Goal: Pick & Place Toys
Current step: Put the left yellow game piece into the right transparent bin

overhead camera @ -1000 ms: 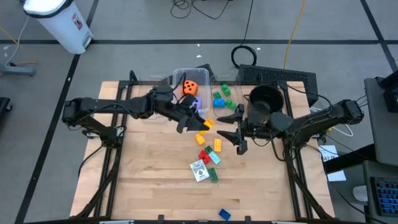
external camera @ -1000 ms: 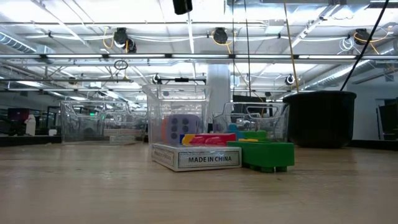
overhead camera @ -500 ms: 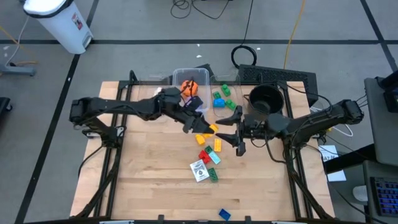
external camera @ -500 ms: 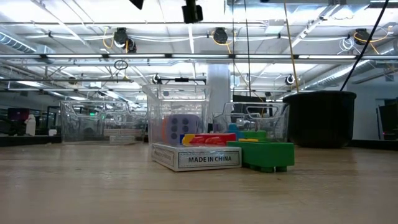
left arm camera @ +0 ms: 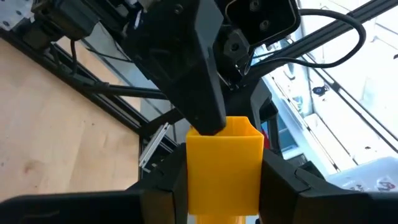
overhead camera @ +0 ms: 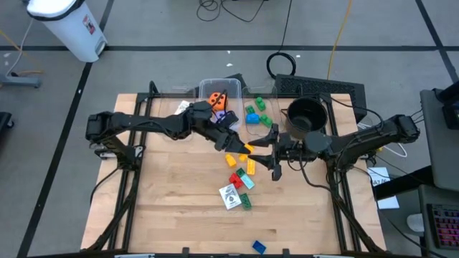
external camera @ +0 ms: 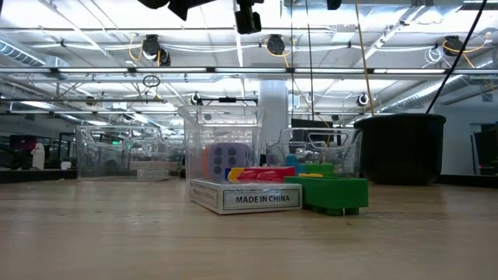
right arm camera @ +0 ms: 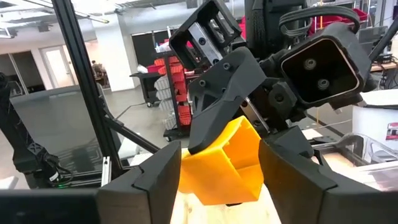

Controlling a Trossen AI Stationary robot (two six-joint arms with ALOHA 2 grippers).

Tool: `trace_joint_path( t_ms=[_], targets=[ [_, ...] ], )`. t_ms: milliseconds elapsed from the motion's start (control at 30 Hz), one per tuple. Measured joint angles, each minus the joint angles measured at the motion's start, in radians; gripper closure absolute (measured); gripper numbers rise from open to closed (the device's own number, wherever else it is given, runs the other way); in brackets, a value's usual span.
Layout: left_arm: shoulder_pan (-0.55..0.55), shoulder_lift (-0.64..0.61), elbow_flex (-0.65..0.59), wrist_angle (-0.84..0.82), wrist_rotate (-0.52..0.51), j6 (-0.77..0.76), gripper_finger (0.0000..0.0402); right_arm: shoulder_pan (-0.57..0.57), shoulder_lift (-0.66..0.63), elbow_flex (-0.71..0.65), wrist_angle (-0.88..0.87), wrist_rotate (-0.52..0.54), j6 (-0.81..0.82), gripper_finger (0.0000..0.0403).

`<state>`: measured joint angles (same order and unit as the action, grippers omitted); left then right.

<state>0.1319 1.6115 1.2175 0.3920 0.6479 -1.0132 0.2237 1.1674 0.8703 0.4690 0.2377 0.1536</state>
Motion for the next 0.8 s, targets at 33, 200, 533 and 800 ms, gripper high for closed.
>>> trace_joint_path(
  t_ms=[33,200,533,800],
  targets=[
    [0.003,0.0,0.0,0.001,0.001,-0.003,0.0268,0.0,0.0,0.0,0.0,0.0,-0.001,0.0208],
    [0.009,0.0,0.0,-0.004,0.007,-0.007,0.0238,0.0,0.0,0.0,-0.003,-0.004,-0.005,0.0253],
    [0.009,0.0,0.0,0.001,0.01,-0.008,0.027,0.001,0.001,0.0,-0.005,-0.015,-0.017,0.0347],
    [0.01,0.0,0.0,0.034,-0.004,-0.002,0.0193,0.001,0.002,0.0,-0.002,-0.004,-0.016,0.0393]
  ],
)
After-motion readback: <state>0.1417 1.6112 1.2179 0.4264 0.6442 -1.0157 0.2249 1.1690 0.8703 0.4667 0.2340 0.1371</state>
